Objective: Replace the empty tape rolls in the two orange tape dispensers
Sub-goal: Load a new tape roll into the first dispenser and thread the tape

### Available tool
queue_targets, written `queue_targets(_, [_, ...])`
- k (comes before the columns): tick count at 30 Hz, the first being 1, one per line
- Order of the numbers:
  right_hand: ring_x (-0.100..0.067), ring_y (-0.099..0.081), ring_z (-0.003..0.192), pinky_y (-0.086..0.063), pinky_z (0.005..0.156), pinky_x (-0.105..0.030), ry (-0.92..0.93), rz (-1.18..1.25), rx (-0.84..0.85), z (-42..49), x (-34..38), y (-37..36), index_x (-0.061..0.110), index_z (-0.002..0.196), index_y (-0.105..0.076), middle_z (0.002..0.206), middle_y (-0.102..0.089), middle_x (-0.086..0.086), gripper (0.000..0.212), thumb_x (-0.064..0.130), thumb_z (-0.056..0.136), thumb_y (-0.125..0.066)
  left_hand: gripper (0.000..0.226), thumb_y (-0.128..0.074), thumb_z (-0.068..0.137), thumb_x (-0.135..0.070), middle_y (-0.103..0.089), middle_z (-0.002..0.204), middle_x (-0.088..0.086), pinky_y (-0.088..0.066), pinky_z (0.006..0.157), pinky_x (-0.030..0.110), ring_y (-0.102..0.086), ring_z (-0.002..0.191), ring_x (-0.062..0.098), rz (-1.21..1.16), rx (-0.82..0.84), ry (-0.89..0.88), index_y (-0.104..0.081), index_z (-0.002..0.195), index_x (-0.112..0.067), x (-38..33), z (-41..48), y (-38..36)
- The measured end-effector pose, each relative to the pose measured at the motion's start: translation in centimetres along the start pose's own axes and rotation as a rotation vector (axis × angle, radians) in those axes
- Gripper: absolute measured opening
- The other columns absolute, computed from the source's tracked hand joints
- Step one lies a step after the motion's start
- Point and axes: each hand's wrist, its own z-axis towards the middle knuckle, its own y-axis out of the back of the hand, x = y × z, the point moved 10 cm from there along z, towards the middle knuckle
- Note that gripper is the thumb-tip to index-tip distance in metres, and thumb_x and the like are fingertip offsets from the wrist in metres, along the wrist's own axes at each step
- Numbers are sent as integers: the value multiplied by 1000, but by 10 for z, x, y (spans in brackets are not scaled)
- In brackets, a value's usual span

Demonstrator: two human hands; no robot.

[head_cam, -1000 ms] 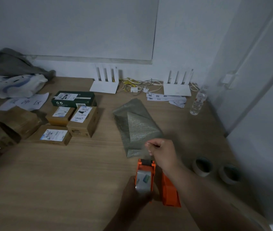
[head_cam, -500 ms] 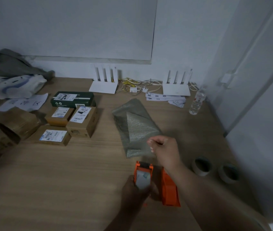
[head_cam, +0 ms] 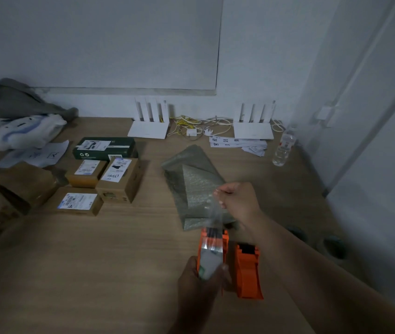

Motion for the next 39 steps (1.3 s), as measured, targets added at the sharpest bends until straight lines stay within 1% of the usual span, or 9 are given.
queue_targets(4, [1, -57, 49, -51, 63, -25, 53, 13, 7, -3, 20, -4, 17, 78, -76, 63, -68, 5, 5, 14, 81, -75, 23, -83, 68, -30, -71, 57, 2, -53, 53, 25, -65, 49, 8, -19, -70, -8, -66, 68, -15, -8, 3, 10])
queue_targets(7, [4, -55, 45, -50, 61, -27, 82, 52, -46, -6, 27, 0, 25, 70, -72, 65, -69, 7, 17, 12, 81, -75, 35, -80, 64, -45, -69, 54, 3, -53, 54, 24, -66, 50, 9, 22, -119, 66, -65, 62, -13, -3, 8, 15])
queue_targets(10, [1, -58, 53, -50, 63, -25, 74, 72, -75, -5, 29, 6, 25, 72, -73, 74, -73, 1, 15, 13, 82, -74, 50, -73, 57, -62, -69, 52, 4, -59, 58, 37, -69, 53, 18, 20, -114, 141, -67, 63, -13, 7, 11, 15])
queue_targets(13, [-2, -58, 55, -50, 62, -22, 81, 43, -58, -4, 32, 7, 25, 73, -73, 71, -72, 4, 14, 15, 83, -74, 43, -76, 58, -58, -71, 56, 7, -60, 60, 45, -71, 56, 24, -55, -86, 150, -70, 67, -16, 12, 8, 13])
queue_targets(19, [-9, -60, 54, -56, 62, -32, 22, 23, -97, 14, 19, 18, 24, 67, -72, 64, -70, 0, 17, 15, 81, -76, 13, -82, 73, -17, -70, 56, 5, -54, 49, 31, -64, 48, 10, -132, -67, 26, -70, 69, -11, -4, -8, 16])
queue_targets(24, [-9, -56, 51, -53, 51, -22, -29, 36, -60, 23, 12, 10, 10, 78, -75, 67, -69, -7, 4, 11, 82, -75, 17, -79, 72, -24, -69, 58, 14, -52, 51, 31, -62, 50, 14, -207, -51, -57, -70, 70, -10, -15, -17, 17])
queue_targets(28, [-9, -54, 50, -47, 45, -16, -54, 27, -33, 28, 8, 6, 12, 69, -69, 59, -63, -4, 14, 9, 82, -74, 26, -75, 65, -34, -64, 52, 11, -48, 48, 23, -59, 48, 11, -273, -66, -123, -68, 67, -9, -30, -25, 21])
queue_targets(33, [-12, -59, 56, -50, 53, -22, -133, 15, 1, 34, -4, 3, 0, 84, -71, 68, -67, -8, 12, 11, 81, -76, 11, -78, 68, -20, -66, 53, 12, -49, 47, 24, -60, 48, 13, -292, -46, -160, -70, 68, -12, -42, -28, 24])
queue_targets(39, [-19, -62, 64, -56, 64, -34, -178, -15, 49, 37, -22, -9, -1, 87, -70, 73, -67, -14, 17, 11, 78, -79, 29, -76, 57, -39, -67, 55, 10, -49, 50, 26, -61, 51, 14, -322, -52, -170, -72, 72, -14, -51, -32, 30])
